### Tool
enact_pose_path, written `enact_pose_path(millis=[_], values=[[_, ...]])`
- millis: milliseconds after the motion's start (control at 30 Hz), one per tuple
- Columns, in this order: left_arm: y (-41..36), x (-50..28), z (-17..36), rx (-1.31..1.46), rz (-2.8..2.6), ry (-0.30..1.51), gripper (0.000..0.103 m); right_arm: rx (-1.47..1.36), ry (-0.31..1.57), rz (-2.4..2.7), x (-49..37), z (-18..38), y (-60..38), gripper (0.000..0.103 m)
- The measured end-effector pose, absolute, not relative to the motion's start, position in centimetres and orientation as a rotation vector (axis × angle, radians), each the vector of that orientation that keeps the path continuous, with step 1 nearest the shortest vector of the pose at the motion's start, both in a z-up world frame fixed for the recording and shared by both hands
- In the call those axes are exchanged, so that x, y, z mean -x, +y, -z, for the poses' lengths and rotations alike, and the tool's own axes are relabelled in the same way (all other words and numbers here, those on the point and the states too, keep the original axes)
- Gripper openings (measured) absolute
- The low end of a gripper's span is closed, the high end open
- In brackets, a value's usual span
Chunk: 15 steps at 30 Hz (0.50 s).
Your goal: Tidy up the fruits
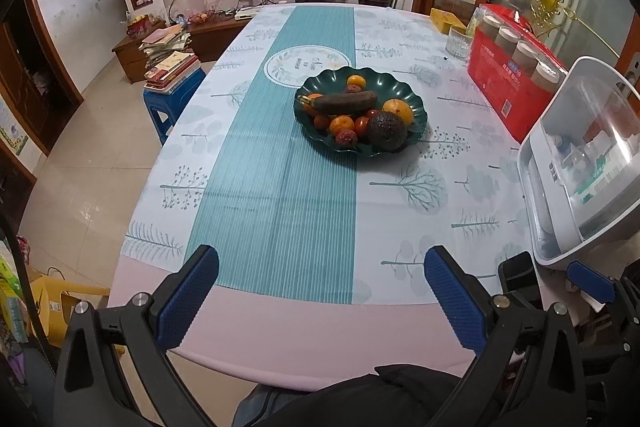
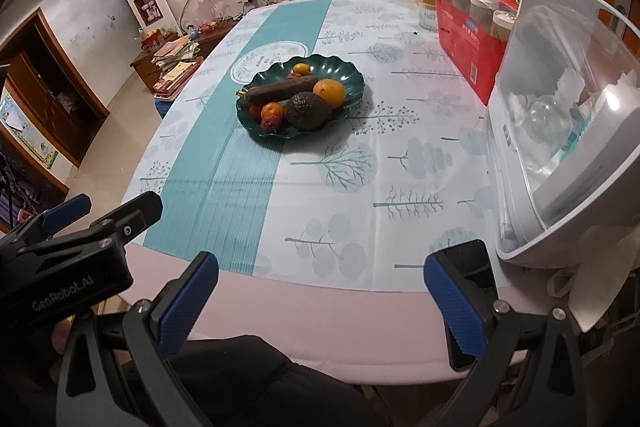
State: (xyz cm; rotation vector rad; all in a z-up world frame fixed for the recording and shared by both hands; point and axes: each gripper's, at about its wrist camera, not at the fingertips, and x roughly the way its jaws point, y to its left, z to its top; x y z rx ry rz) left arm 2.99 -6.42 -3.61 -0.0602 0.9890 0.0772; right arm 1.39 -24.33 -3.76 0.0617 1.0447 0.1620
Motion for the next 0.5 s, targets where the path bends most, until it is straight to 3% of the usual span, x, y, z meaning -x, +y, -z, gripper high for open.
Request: enact_pose_path(millis=[500], values=[[-6.68, -2.69, 3.83, 0.049, -0.074, 0.993, 0.102, -0.073, 1.058, -0.155, -0.93, 4.01, -24.83, 0.103]])
